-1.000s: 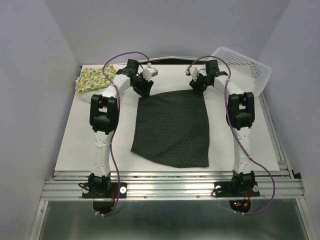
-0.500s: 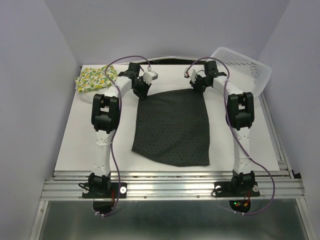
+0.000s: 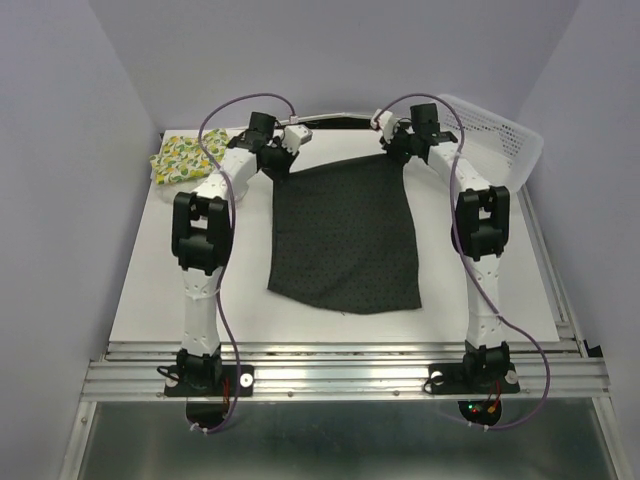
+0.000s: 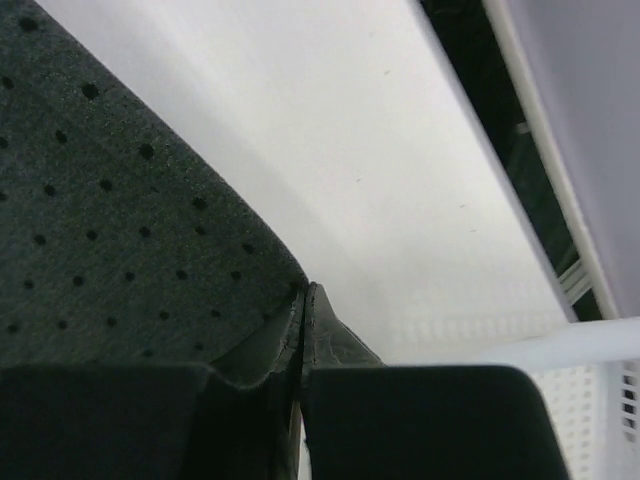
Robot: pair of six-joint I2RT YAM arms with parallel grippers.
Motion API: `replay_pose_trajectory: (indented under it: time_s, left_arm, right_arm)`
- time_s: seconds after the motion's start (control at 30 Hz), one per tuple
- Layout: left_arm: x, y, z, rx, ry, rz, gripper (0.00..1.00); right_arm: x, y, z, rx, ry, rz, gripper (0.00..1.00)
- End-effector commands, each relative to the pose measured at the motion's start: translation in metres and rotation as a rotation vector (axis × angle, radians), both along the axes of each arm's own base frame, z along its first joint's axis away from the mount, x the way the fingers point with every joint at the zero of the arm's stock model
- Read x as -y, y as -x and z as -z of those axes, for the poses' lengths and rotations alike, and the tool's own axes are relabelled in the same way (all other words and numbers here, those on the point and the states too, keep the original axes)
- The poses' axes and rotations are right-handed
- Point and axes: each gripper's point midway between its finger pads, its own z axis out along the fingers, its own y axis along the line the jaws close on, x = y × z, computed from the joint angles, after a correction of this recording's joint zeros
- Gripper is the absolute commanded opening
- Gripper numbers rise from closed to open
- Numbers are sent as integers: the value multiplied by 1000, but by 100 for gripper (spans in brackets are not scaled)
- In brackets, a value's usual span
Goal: Fold and stack the skirts
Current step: Fold the skirt
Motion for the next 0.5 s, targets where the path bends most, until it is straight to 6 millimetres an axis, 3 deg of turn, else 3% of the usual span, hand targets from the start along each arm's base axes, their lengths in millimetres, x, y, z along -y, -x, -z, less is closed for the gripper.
replay_pose_trajectory:
  time_s: [0.0,0.03,0.07,0.1,0.13,0.17,0.2,0.23,0.27,0.3,0.33,0.37,0.4,0.43,0.47]
  left_arm:
    - [-28,-12,-113,281,-23,-67,0]
    - [-30,-7,-110,275,-31,-64,0]
    - [-32,0,-128,312,-31,-58,0]
    - [-33,3,-134,335,-29,-57,0]
    - [-35,17,-139,339,-28,-45,0]
    - [-35,24,-141,343,-36,-23,0]
    - [-35,38,-129,311,-39,-1,0]
    - [-36,46,-127,303,-43,13,0]
    - [-37,59,-134,314,-50,34,0]
    - [-37,70,-128,297,-56,55,0]
    - [-38,88,-104,239,-68,81,0]
    - [-39,99,-108,258,-83,106,0]
    - [-41,110,-99,246,-94,118,0]
    - [-45,130,-83,214,-106,134,0]
    - [-47,137,-78,219,-115,144,0]
  right_arm:
    - [13,-23,-129,285,-25,80,1]
    - [14,-20,-136,291,-27,79,1]
    - [14,-15,-143,296,-29,76,1]
    - [15,-7,-133,264,-18,67,1]
    - [14,6,-156,291,-25,49,1]
    - [15,21,-137,238,-13,32,1]
    - [15,32,-137,226,-12,20,1]
    - [13,49,-159,251,-25,-6,1]
    - [14,62,-154,229,-10,-27,1]
    - [16,73,-150,213,0,-35,1]
    - [12,93,-122,146,20,-53,1]
    - [16,109,-130,148,35,-54,1]
    - [10,123,-123,121,39,-75,1]
    - [4,147,-95,47,43,-109,1]
    - [3,164,-101,44,35,-113,1]
